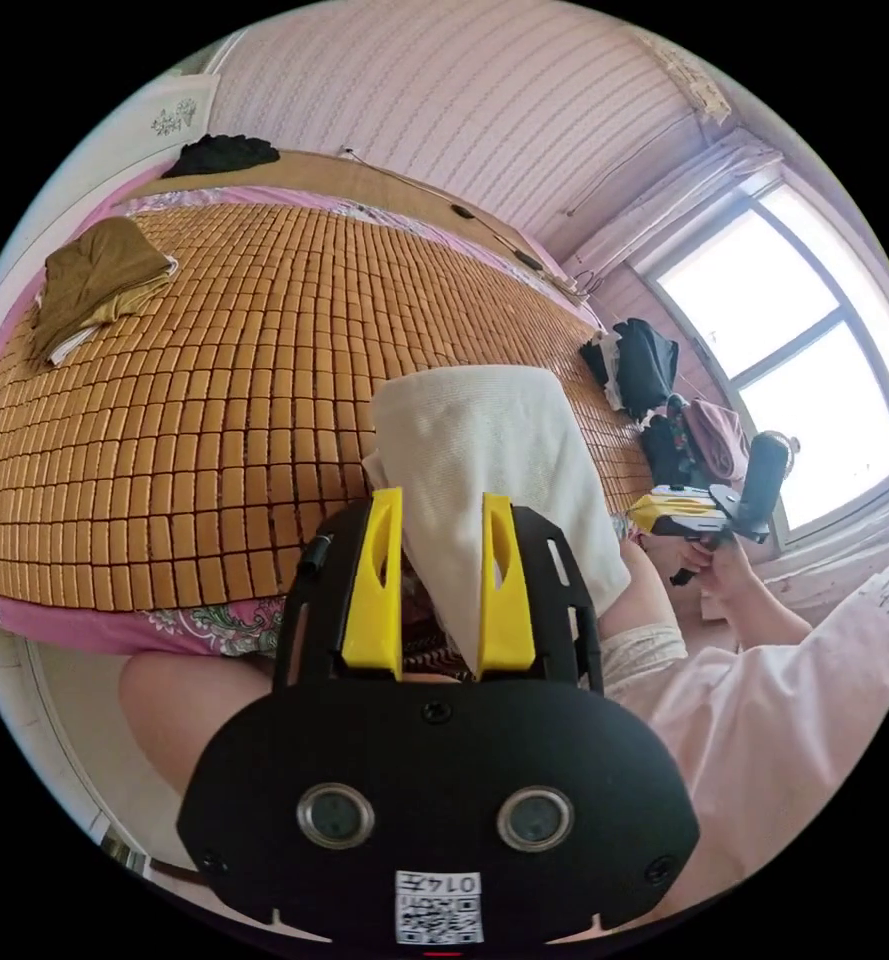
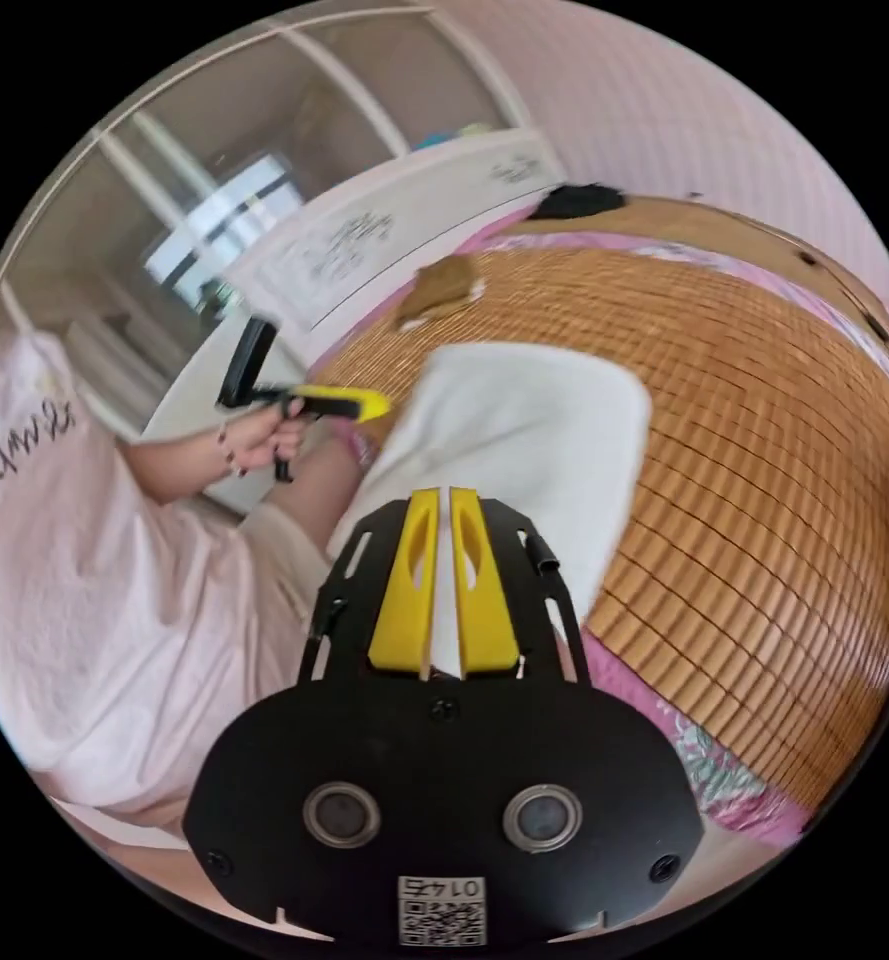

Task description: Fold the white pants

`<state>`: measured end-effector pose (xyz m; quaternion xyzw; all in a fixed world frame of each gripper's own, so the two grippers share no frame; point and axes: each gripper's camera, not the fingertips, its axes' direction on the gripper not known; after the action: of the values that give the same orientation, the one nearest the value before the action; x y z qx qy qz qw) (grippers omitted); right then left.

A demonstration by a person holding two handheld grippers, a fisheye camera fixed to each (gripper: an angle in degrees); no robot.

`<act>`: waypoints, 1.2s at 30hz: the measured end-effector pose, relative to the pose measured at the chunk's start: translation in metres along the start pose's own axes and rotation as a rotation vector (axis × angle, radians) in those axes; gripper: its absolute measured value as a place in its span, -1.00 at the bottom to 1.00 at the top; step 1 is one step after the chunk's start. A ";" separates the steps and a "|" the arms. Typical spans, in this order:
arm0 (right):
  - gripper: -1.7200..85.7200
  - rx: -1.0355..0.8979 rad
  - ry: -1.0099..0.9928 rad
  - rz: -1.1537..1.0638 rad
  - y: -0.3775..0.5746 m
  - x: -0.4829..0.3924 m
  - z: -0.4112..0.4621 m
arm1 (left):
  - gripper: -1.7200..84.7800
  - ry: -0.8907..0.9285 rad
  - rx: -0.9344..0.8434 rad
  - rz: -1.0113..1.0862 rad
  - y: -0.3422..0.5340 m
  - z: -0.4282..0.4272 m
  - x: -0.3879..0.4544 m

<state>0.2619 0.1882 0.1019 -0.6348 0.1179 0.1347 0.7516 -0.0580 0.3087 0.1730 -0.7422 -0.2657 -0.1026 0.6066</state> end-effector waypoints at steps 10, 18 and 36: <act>-0.50 -0.064 -0.316 0.379 0.011 0.118 0.045 | -0.51 0.213 -0.140 -0.110 -0.003 0.060 -0.058; -0.57 0.068 -0.463 0.577 0.025 0.131 0.054 | -0.57 0.339 -0.178 -0.166 -0.010 0.081 -0.076; -0.75 -0.041 0.019 -0.411 -0.126 -0.066 -0.090 | -0.71 0.598 0.071 -0.061 0.006 0.061 -0.021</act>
<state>0.2441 0.0764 0.2261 -0.6619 -0.0097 -0.0249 0.7491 -0.0829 0.3600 0.1428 -0.6490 -0.1012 -0.3254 0.6802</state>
